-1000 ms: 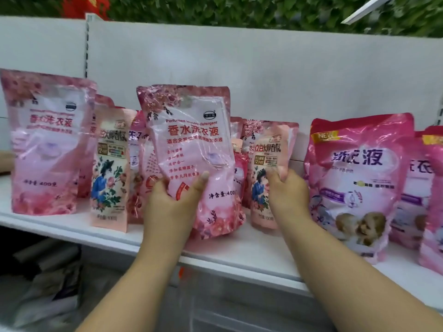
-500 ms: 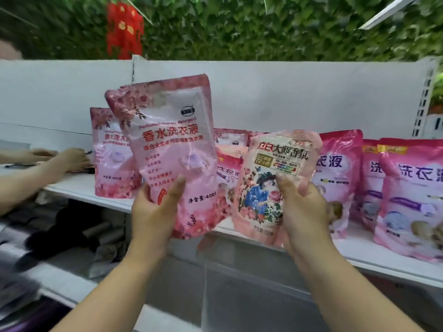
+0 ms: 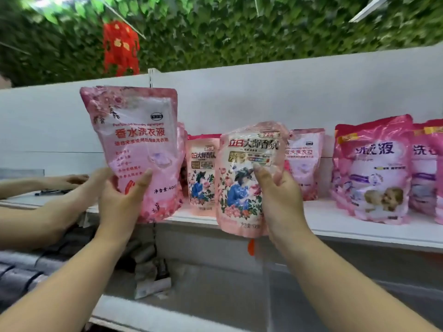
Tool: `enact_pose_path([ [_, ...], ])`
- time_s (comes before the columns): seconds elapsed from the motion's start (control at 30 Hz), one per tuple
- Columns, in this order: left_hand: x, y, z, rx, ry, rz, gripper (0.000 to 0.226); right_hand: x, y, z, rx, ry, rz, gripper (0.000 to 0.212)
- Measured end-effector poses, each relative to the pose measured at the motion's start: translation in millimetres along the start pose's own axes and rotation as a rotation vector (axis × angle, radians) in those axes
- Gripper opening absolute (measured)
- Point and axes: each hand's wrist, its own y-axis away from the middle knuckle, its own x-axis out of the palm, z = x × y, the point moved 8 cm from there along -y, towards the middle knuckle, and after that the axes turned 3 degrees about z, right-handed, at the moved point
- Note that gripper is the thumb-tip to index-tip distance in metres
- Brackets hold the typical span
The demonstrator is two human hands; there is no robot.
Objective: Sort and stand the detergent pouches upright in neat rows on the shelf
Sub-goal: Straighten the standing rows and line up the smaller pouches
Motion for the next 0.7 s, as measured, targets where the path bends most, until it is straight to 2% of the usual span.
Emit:
enact_pose_path([
  [0.1,3,-45,22,-0.02,-0.011,0.116,0.062,40,-11,-15,-0.002,0.011,-0.066,0.023],
  [0.23,11,-76,61,-0.065,-0.096,0.211,0.057,72,-20,-41,0.059,0.079,-0.191,0.03],
  [0.3,14,-82,75,-0.072,-0.113,0.244,0.064,78,-26,-55,0.056,0.152,-0.249,0.034],
  [0.4,27,-80,84,0.009,-0.192,0.374,0.065,84,-32,-64,0.012,0.274,-0.352,0.029],
  [0.5,39,-76,93,0.076,-0.302,0.496,0.089,89,-42,-72,-0.02,0.318,-0.42,0.031],
  [0.57,45,-78,103,0.039,-0.387,0.534,0.099,89,-50,-77,-0.004,0.348,-0.447,0.032],
  [0.63,46,-83,111,-0.024,-0.482,0.54,0.099,90,-55,-85,0.012,0.394,-0.465,0.044],
  [0.7,46,-84,113,-0.012,-0.566,0.516,0.105,92,-56,-90,0.033,0.416,-0.47,0.049],
])
